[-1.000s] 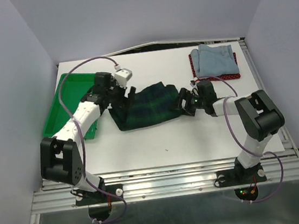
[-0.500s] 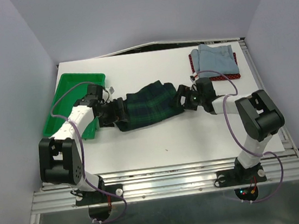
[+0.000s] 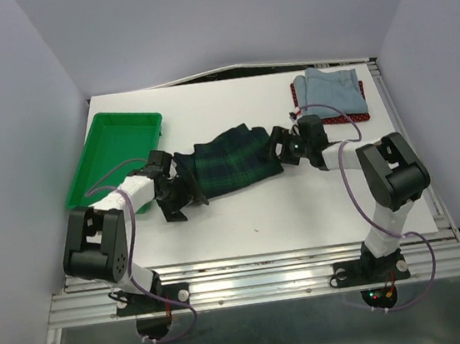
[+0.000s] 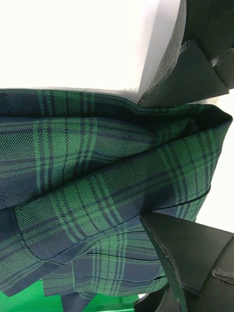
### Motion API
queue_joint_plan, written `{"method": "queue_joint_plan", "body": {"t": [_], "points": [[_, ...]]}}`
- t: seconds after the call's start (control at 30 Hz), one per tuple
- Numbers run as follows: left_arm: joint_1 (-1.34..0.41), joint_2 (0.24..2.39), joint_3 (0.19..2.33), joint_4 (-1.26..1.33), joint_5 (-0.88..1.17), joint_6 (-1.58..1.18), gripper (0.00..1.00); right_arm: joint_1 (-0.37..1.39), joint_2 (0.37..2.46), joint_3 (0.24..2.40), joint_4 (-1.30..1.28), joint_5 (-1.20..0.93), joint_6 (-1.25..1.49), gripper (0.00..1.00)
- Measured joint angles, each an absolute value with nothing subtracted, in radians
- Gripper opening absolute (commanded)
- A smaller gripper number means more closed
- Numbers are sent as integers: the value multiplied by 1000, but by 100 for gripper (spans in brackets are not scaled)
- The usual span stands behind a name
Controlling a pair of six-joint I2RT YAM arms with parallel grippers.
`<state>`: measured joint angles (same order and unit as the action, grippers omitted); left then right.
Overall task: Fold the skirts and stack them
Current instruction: Fold the skirt, then neatly place the folded skirt to the corner
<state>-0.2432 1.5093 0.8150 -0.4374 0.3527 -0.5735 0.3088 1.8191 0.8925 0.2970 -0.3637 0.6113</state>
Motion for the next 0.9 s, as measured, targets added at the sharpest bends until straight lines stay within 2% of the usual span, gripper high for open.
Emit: {"method": "queue_joint_plan", "body": {"t": [0.2,0.33,0.5,0.9], "points": [[-284,1503,799,-290,387,-614,98,308,1832,903,304,-370,628,89],[-288,1420,744,-200,411,-630,98,307,1833,899,317,-379,653,100],[-284,1288,718,-142,406,-695,98,305,1829,878,350,-406,686,100],[-255,1270,639,-139,311,-783,98,300,1760,821,270,-434,769,100]]}}
